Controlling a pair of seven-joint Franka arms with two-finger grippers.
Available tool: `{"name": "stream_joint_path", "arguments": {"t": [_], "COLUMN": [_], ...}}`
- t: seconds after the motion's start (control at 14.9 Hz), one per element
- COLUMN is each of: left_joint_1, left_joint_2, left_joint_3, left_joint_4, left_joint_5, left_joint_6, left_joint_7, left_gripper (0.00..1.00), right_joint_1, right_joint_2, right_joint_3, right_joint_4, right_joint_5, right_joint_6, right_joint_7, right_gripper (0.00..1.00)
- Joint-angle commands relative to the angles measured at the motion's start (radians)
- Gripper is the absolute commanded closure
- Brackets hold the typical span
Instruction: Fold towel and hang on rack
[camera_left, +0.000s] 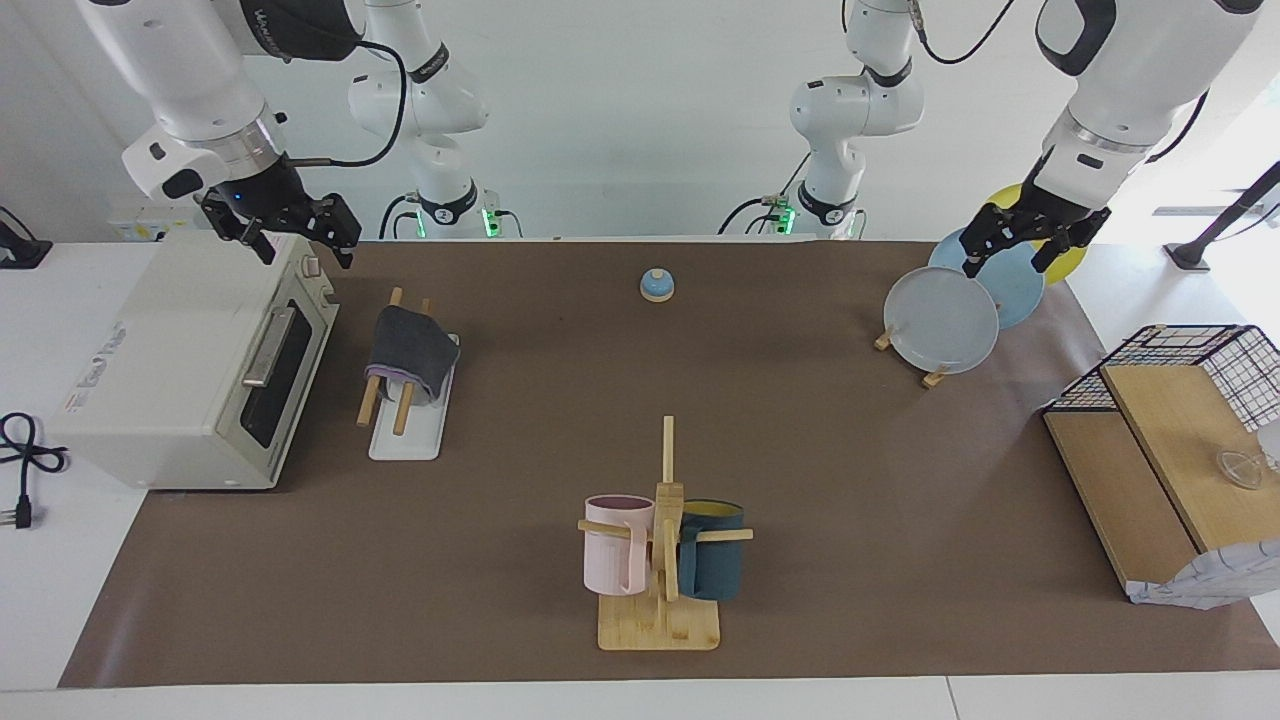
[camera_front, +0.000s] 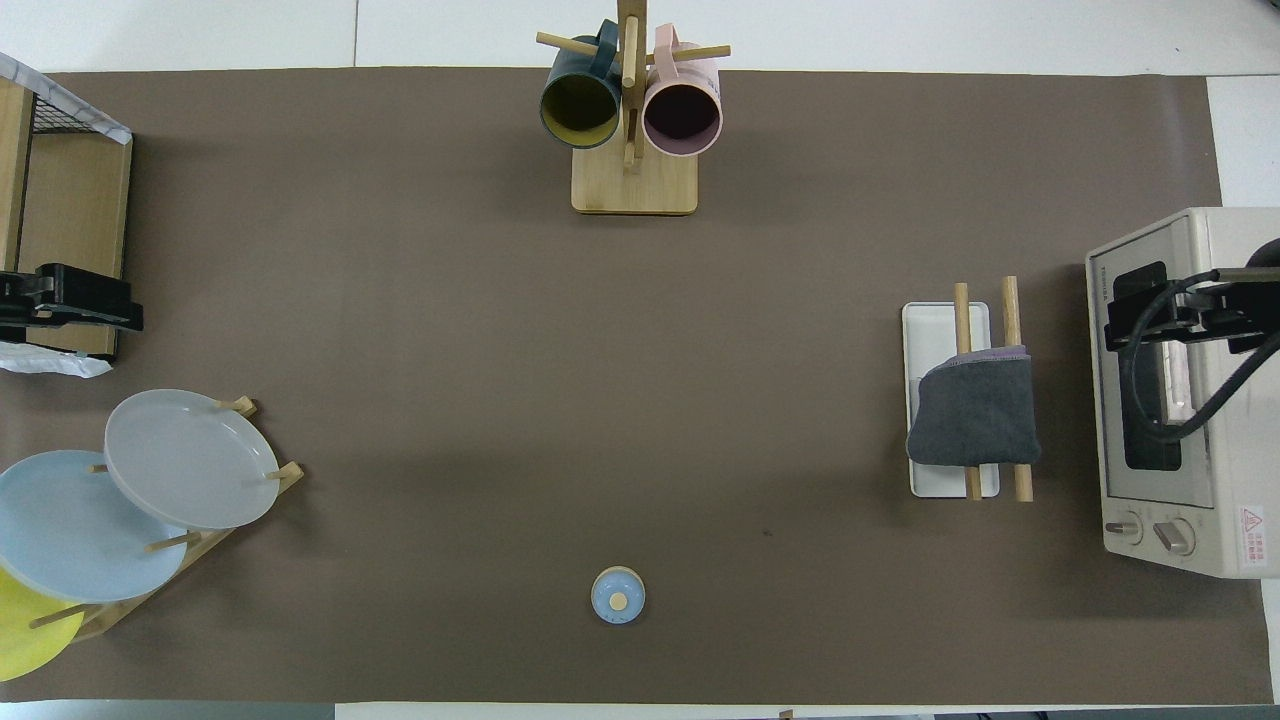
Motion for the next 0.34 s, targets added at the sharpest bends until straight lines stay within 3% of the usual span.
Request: {"name": "stream_joint_path", "arguments": {"t": [0.0, 0.27], "left_joint_1": [-0.001, -0.001], "left_joint_2": [-0.016, -0.016], "left_joint_3": [0.002, 0.002], "left_joint_4": [-0.006, -0.006], "left_joint_5": [-0.003, -0.003], "left_joint_6": [-0.015, -0.018], "left_joint_7": [-0.004, -0.004], "left_gripper": [0.0, 0.0], "right_joint_1": [-0.004, -0.004], "right_joint_2": [-0.011, -0.011], "right_joint_3": [0.004, 0.005], "right_joint_4": [-0.014, -0.013], "right_joint_5": [0.016, 0.016], "right_joint_6": [0.021, 0.01], "right_joint_7": [-0.003, -0.003], "right_gripper": [0.0, 0.0]}}
